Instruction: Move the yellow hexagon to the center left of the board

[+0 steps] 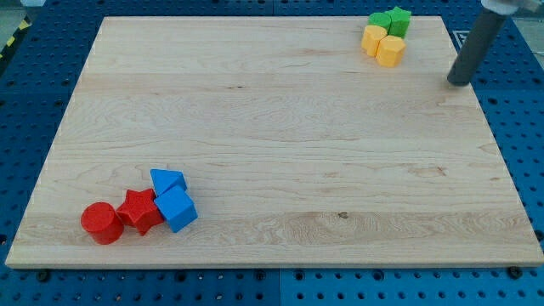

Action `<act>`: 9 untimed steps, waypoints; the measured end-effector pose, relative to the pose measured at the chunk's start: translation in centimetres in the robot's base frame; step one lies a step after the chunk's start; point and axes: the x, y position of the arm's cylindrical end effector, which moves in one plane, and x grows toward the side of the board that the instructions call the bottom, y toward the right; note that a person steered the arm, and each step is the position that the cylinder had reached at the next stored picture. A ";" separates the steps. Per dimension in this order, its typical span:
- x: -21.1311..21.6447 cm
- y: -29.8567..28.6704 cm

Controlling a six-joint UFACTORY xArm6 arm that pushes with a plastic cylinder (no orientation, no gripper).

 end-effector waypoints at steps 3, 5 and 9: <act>-6.1 -4.3; -5.0 -10.2; 3.1 -17.0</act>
